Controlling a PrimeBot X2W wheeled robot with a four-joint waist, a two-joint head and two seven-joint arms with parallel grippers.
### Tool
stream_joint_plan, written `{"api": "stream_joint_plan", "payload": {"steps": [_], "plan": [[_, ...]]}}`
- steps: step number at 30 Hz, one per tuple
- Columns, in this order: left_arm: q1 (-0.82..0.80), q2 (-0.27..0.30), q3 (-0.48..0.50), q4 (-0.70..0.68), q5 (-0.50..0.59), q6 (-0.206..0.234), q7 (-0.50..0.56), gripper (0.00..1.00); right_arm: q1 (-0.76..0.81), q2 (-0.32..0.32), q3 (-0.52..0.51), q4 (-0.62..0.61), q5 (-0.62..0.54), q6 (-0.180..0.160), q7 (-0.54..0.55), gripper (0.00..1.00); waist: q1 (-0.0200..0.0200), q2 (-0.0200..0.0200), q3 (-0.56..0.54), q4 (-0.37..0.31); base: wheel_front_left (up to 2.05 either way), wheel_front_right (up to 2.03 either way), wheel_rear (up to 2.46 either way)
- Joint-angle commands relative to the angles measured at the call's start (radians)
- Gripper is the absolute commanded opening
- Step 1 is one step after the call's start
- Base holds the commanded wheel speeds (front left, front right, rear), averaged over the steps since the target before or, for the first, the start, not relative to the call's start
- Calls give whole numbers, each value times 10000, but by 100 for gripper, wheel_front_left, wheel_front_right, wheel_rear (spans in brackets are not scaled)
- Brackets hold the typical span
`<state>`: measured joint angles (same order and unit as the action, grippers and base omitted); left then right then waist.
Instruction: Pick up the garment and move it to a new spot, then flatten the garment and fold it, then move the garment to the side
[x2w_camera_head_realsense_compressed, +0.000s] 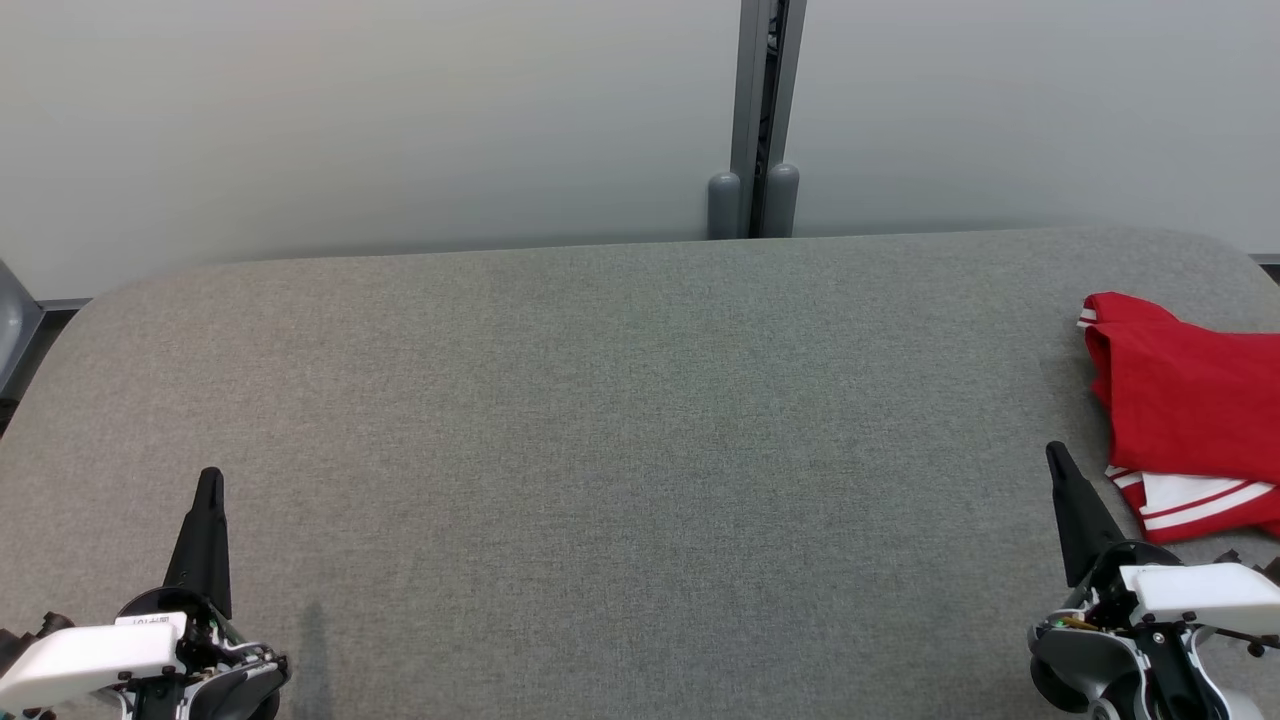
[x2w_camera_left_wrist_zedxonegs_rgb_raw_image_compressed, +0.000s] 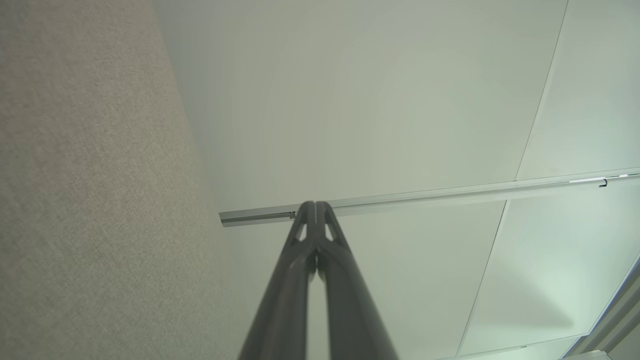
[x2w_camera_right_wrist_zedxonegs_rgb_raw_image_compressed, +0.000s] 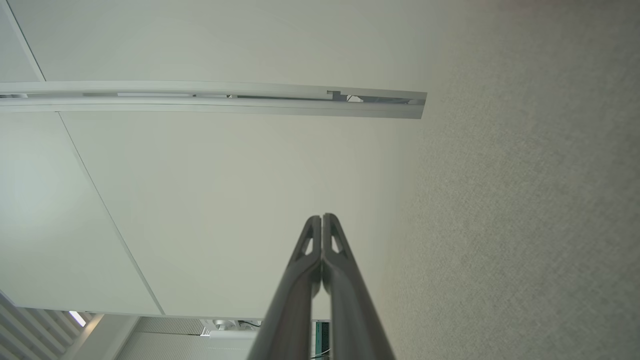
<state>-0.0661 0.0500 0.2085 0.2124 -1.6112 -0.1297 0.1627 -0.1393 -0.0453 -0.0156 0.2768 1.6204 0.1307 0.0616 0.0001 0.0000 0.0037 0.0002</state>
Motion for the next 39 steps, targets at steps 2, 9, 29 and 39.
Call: {"api": "stream_joint_plan", "payload": {"steps": [2,9,29,39], "plan": [[-127,21,41,16,0,-34,11,0,-96,-99,13,23,34,0,43,0,-1,0,0,0,0,0,0],[-127,20,46,16,4,-35,15,0,-96,-98,13,23,33,0,45,0,-1,0,0,0,0,0,0],[-129,15,51,15,14,-34,23,0,-96,-96,8,24,30,-1,47,0,-1,0,0,0,0,0,0],[-129,13,54,15,17,-34,21,0,-96,-95,7,21,29,0,47,0,-1,0,0,0,0,0,0]]}}
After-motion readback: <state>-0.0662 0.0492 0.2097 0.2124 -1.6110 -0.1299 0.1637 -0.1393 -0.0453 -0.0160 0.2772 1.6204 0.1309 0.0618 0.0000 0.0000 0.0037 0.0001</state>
